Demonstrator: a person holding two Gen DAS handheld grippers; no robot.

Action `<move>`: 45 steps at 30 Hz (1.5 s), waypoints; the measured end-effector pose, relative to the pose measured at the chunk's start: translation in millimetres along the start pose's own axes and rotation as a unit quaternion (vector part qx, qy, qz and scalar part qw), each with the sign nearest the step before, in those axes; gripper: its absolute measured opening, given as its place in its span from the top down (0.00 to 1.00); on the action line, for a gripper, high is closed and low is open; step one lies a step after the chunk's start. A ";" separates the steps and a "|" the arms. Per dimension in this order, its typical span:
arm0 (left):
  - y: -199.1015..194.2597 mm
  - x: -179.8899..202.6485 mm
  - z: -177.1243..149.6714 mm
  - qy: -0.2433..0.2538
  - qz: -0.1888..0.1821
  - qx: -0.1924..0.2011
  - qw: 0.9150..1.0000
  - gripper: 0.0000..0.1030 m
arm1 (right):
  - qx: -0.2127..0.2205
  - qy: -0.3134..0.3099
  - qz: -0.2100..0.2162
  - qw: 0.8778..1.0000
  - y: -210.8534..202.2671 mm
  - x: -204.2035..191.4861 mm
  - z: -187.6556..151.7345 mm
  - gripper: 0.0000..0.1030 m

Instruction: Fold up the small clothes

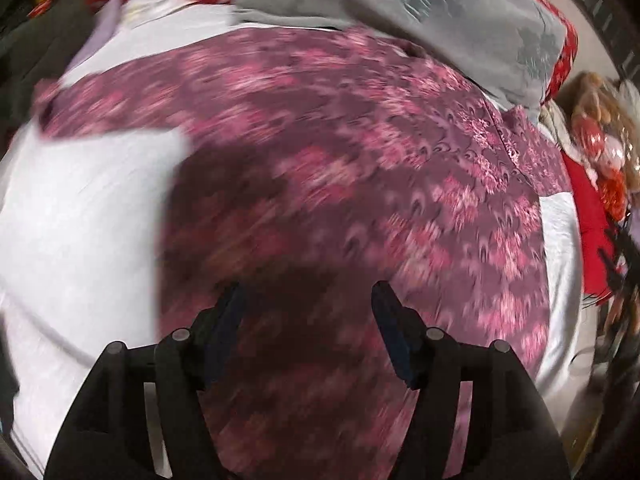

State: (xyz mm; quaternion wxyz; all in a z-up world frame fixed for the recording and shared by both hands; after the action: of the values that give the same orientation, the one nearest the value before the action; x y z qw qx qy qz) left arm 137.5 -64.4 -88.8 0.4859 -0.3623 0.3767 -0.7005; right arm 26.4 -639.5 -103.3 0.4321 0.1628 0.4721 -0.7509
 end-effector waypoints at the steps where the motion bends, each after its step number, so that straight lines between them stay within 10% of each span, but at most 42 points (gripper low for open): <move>1: 13.4 9.9 9.8 0.006 0.002 -0.001 1.000 0.37 | 0.006 0.026 -0.006 1.000 14.2 7.6 13.2 0.54; 7: 61.7 47.9 43.7 -0.004 -0.038 -0.010 0.999 0.37 | 0.033 0.174 -0.007 0.984 112.1 47.4 75.3 0.48; 16: 71.1 62.0 66.2 0.012 -0.053 0.023 0.998 0.36 | 0.038 0.207 -0.007 0.978 192.8 49.1 94.2 0.38; 17: 71.3 61.9 69.2 0.010 -0.056 0.024 0.998 0.36 | 0.043 0.208 -0.003 0.977 193.6 50.1 95.9 0.43; 19: 73.2 62.8 76.9 0.006 -0.059 0.026 0.998 0.36 | 0.060 0.210 0.005 0.976 187.0 51.4 99.3 0.89; 28: 86.0 39.4 132.4 -0.056 -0.007 0.073 0.996 0.36 | 0.143 0.148 -0.046 0.977 114.3 48.9 123.2 0.92; 36: 91.5 21.9 135.5 -0.073 -0.028 0.096 0.992 0.36 | 0.115 -0.006 0.013 0.993 85.1 -59.9 98.7 0.91; 45: 86.4 -5.7 136.3 -0.111 -0.076 0.072 0.988 0.36 | -0.007 -0.136 0.109 0.985 110.2 -204.6 -34.2 0.91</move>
State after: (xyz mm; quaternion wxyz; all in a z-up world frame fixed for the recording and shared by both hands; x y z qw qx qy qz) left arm 293.3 -104.0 -103.8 0.4954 -0.4292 0.2401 -0.7160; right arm 226.6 -529.0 -49.6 0.5729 0.1071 0.3933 -0.7111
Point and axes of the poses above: each gripper's, at about its wrist camera, not at the fingertips, and y roughly the way its jaws point, x to its right, z to its top, the point moved 8 cm from there along y, roughly the way its jaws point, and after that the axes turned 7 degrees about x, right-handed, at the moved point
